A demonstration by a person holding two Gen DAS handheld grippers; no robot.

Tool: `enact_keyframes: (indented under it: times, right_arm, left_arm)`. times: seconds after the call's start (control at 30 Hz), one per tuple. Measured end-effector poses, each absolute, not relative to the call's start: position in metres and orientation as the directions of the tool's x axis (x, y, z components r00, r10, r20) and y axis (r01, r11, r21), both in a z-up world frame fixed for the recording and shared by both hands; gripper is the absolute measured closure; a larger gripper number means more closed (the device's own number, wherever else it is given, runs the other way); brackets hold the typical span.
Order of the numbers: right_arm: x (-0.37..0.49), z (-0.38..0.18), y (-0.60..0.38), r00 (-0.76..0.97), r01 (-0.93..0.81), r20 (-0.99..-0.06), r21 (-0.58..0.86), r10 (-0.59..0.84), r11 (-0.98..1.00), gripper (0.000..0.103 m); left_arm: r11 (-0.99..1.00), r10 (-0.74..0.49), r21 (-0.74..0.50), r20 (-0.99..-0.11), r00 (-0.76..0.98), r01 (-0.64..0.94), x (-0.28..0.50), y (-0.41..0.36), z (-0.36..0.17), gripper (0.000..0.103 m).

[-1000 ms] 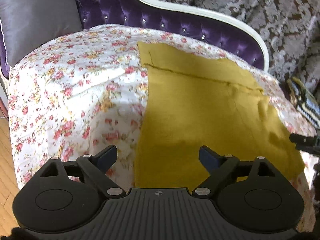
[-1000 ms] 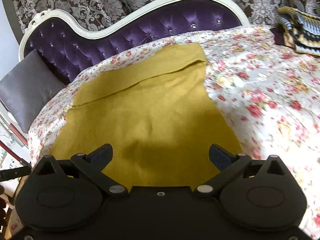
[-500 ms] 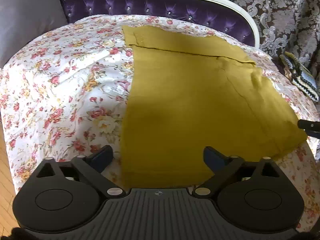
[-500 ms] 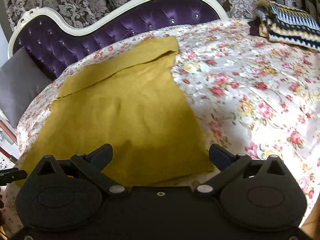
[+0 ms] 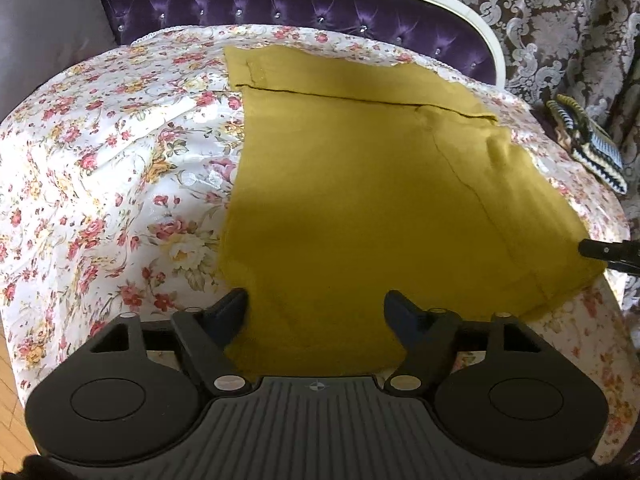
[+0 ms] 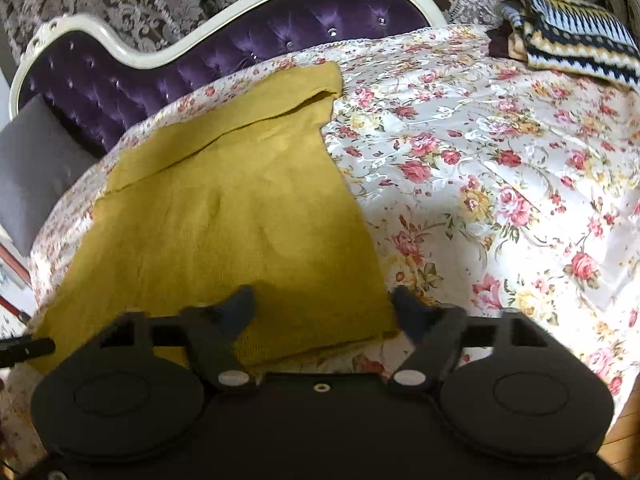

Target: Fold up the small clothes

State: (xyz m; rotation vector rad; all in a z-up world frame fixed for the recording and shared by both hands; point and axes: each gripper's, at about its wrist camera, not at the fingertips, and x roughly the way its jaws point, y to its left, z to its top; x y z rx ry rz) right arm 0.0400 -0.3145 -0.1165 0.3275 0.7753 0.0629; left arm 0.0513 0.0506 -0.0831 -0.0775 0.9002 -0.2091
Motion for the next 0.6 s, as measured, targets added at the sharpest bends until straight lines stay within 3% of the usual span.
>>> enact_keyframes:
  times: [0.2,0.27,0.3,0.33,0.37,0.4,0.6]
  right_arm:
    - [0.036,-0.108,-0.311,0.735,0.063,-0.665,0.266,0.136,0.962,0.053]
    - [0.035,-0.104,-0.311,0.742,0.064,-0.658,0.262,0.13,0.963,0.055]
    - [0.034,-0.103,-0.311,0.745,0.065,-0.655,0.256,0.124,0.964,0.059]
    - [0.034,-0.101,-0.311,0.748,0.059,-0.652,0.256,0.127,0.965,0.064]
    - [0.034,-0.1,-0.311,0.748,0.053,-0.65,0.258,0.132,0.965,0.076]
    - [0.034,-0.099,-0.311,0.749,0.049,-0.648,0.263,0.139,0.963,0.086]
    - [0.042,-0.091,-0.312,0.758,-0.015,-0.589,0.413,0.279,0.911,0.086]
  left_arm:
    - [0.979,-0.203,-0.149,-0.768,0.608,0.139,0.052,0.053,-0.082,0.064]
    - [0.979,-0.204,-0.156,-0.766,0.61,0.131,0.052,0.054,-0.082,0.08]
    - [0.979,-0.205,-0.159,-0.765,0.61,0.129,0.052,0.054,-0.082,0.081]
    - [0.978,-0.209,-0.164,-0.763,0.612,0.129,0.051,0.054,-0.083,0.084]
    - [0.976,-0.217,-0.175,-0.759,0.614,0.129,0.051,0.055,-0.083,0.092]
    - [0.973,-0.231,-0.189,-0.756,0.612,0.133,0.051,0.056,-0.083,0.092]
    - [0.954,-0.287,-0.277,-0.717,0.636,0.118,0.049,0.063,-0.074,0.095]
